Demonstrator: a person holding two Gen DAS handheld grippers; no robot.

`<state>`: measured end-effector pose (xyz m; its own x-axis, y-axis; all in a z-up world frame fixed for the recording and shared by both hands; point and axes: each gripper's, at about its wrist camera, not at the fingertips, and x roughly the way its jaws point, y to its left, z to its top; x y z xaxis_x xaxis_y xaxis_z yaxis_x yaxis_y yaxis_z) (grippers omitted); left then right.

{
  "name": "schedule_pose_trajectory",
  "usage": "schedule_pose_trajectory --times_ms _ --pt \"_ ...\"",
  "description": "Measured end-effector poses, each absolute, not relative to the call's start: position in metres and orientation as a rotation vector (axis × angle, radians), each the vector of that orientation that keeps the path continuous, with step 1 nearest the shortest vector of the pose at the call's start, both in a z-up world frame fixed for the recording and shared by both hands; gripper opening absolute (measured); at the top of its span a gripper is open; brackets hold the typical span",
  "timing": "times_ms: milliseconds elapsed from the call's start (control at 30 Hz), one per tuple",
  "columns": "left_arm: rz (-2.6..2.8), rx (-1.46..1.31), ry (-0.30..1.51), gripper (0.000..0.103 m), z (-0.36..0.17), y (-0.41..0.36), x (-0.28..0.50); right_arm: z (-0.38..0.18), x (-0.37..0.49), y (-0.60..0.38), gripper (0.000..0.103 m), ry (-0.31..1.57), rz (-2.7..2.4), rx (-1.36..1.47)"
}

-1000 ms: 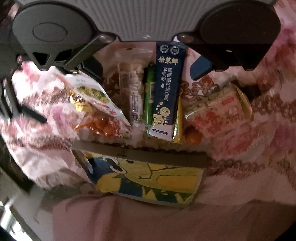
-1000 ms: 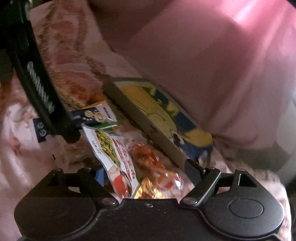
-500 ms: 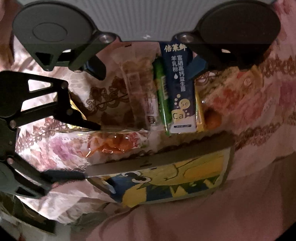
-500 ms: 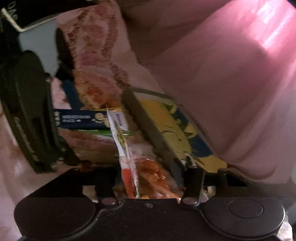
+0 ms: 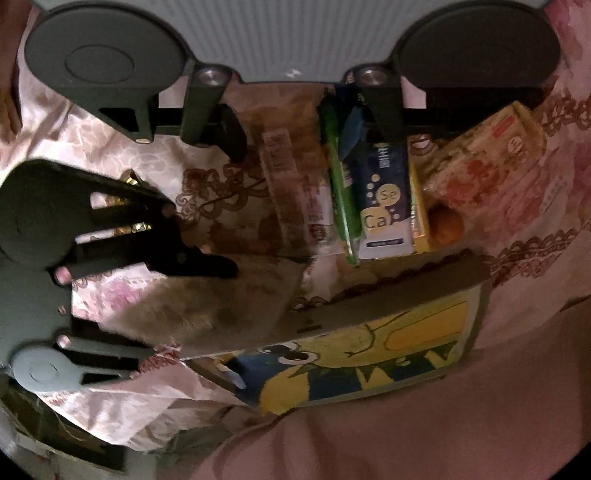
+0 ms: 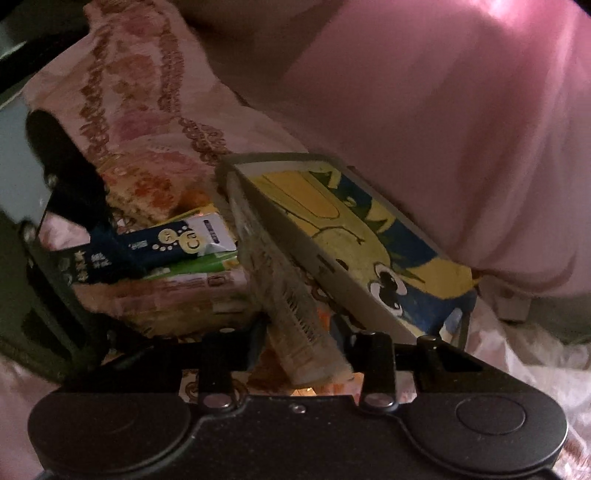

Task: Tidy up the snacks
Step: 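Grasp the clear-wrapped bar with the left tool while the right tool lifts the pouch toward the tray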

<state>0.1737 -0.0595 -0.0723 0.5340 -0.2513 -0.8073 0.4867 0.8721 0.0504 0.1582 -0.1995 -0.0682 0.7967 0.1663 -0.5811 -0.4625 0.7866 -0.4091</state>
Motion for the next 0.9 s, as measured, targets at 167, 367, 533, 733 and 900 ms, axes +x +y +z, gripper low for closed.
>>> schedule_pose_trajectory --times_ms 167,367,533,733,900 --pt "-0.486 0.312 0.89 0.06 -0.076 -0.071 0.175 -0.071 0.162 -0.202 0.032 0.578 0.355 -0.549" --pt "-0.499 0.297 0.891 0.06 -0.078 -0.074 0.178 -0.076 0.162 -0.198 0.027 0.606 0.385 -0.547" --pt "-0.496 0.281 0.904 0.06 -0.08 -0.074 0.183 -0.08 0.158 -0.192 0.013 0.602 0.397 -0.584" --pt "-0.486 0.276 0.921 0.046 -0.079 -0.073 0.186 -0.077 0.153 -0.19 0.01 0.592 0.402 -0.616" --pt "-0.472 0.216 0.948 0.043 -0.075 -0.068 0.19 -0.067 0.141 -0.185 0.007 0.542 0.417 -0.648"
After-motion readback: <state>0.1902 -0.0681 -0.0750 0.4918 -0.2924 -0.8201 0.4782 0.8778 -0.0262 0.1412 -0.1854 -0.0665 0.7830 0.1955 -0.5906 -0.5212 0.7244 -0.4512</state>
